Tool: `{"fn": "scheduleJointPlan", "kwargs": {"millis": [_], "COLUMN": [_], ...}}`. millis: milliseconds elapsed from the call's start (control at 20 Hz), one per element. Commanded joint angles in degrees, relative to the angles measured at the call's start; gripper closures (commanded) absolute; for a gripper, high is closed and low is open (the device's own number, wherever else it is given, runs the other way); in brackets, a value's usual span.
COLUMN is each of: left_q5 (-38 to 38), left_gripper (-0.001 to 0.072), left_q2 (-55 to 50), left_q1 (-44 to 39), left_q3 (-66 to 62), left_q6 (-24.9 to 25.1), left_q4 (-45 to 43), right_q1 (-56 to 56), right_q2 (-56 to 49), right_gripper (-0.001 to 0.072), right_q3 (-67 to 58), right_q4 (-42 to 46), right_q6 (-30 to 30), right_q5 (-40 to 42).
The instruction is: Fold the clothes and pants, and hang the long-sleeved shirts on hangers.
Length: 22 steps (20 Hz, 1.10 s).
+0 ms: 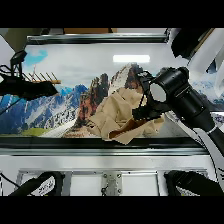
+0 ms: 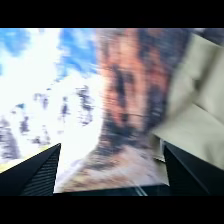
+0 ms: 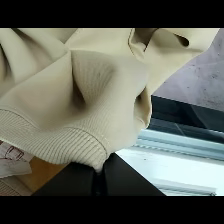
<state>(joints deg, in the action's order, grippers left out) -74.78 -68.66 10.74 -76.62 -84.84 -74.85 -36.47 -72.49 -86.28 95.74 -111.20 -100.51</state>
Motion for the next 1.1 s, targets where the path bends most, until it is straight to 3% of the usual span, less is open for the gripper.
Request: {"fn": "scheduleJointPlan", "kwargs": {"millis": [0, 250, 650, 1050], "left_q5": [5.84, 16.83, 17.55, 22.34], "left_gripper": [0.0015, 0.0015, 0.0016, 0.0016], "left_q2": [-5.73, -15.63, -32.33, -41.07], "left_q1": [7.39, 10.16, 10.05, 10.16], "left_q3": [-0.11, -1.44, -14.03, -14.78], "left_q6": [1.05, 1.07, -0.7, -0.68], "left_q4": [-10.14, -14.38, -30.69, -34.71], "right_q1": [-0.04, -0.04, -0.04, -0.04], "right_q2": [0.04, 0.02, 0.02, 0.02], "right_gripper": [0.0681, 0.0681, 0.0681, 0.0681], "right_q3": [0.02, 0.02, 0.02, 0.02], "right_q4": [-0.02, -0.02, -0.02, -0.02], "right_q6": [0.0, -0.02, 0.0, 0.0], "right_q5": [0.0, 0.02, 0.02, 0.02]}}
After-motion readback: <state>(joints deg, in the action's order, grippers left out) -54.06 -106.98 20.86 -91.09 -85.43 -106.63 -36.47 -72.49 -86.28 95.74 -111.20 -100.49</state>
